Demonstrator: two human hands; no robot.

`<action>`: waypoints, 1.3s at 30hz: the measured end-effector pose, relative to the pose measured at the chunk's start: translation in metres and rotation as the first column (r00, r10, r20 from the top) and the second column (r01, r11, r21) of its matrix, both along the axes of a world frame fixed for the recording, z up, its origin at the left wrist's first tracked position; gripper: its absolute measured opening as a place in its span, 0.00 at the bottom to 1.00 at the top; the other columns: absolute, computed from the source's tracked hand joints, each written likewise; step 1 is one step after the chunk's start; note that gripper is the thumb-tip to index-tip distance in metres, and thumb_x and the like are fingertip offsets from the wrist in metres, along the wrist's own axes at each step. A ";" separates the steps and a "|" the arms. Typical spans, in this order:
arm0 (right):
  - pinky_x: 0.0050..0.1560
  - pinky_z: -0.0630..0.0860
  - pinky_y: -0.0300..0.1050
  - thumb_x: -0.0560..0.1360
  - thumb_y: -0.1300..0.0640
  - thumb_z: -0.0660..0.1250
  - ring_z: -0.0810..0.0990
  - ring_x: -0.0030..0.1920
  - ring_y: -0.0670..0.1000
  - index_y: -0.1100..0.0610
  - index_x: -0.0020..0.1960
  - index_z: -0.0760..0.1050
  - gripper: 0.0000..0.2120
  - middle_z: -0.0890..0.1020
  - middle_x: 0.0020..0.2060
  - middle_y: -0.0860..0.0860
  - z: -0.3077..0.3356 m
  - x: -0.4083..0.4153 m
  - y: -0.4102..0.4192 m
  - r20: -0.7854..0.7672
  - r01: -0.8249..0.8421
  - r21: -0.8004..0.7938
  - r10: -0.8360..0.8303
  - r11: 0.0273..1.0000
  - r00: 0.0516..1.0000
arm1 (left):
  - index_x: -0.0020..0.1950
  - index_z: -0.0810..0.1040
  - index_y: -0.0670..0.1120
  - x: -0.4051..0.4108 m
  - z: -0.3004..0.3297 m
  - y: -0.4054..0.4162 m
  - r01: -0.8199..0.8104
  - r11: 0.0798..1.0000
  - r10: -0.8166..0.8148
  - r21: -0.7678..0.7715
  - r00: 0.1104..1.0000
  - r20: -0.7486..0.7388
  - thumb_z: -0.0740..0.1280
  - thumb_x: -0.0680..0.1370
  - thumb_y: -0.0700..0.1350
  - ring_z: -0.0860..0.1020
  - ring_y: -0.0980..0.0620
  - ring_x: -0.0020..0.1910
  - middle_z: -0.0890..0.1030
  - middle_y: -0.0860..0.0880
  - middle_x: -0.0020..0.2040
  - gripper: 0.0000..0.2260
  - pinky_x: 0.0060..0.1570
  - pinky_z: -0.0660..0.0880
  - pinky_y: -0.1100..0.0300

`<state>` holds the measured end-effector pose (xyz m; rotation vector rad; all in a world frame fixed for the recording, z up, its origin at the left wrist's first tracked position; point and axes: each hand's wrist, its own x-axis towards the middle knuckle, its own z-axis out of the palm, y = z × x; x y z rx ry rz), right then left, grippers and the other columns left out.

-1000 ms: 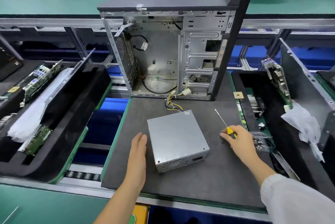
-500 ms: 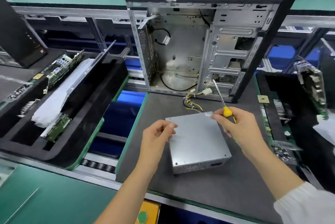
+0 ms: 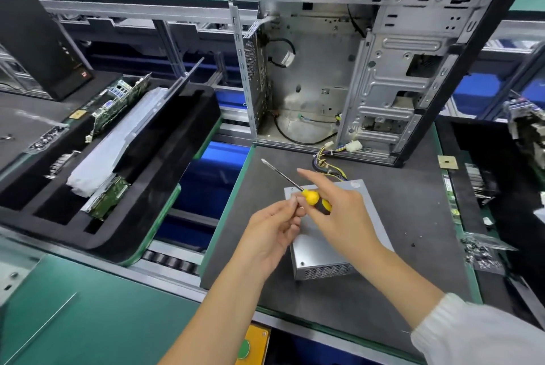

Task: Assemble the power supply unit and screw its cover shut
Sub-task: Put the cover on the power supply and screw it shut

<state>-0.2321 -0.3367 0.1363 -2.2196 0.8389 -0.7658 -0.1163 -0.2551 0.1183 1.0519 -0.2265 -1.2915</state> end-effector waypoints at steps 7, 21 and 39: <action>0.38 0.70 0.41 0.75 0.49 0.67 0.73 0.33 0.43 0.49 0.51 0.70 0.08 0.79 0.36 0.44 0.005 -0.009 -0.006 -0.127 -0.083 0.077 0.092 0.994 0.988 | 0.44 0.85 0.44 0.031 0.001 0.009 -0.163 0.980 0.196 -0.111 0.877 0.438 0.67 0.78 0.39 0.79 0.54 0.38 0.82 0.47 0.38 0.07 0.38 0.77 0.65; 0.43 0.75 0.46 0.72 0.52 0.71 0.75 0.39 0.45 0.49 0.48 0.80 0.04 0.79 0.37 0.44 0.014 -0.020 -0.016 -0.096 -0.117 0.031 0.119 0.993 0.988 | 0.46 0.84 0.44 0.062 0.006 0.017 -0.035 0.981 0.123 -0.192 0.876 0.466 0.69 0.75 0.45 0.80 0.50 0.43 0.82 0.45 0.41 0.06 0.44 0.79 0.61; 0.44 0.74 0.42 0.75 0.45 0.66 0.79 0.39 0.41 0.40 0.51 0.78 0.06 0.82 0.35 0.37 0.045 -0.024 -0.044 -0.292 -0.304 0.103 0.321 0.947 0.901 | 0.44 0.84 0.49 0.079 0.018 0.023 0.191 0.981 -0.074 -0.035 0.531 0.844 0.70 0.77 0.39 0.82 0.53 0.42 0.84 0.48 0.40 0.06 0.49 0.78 0.62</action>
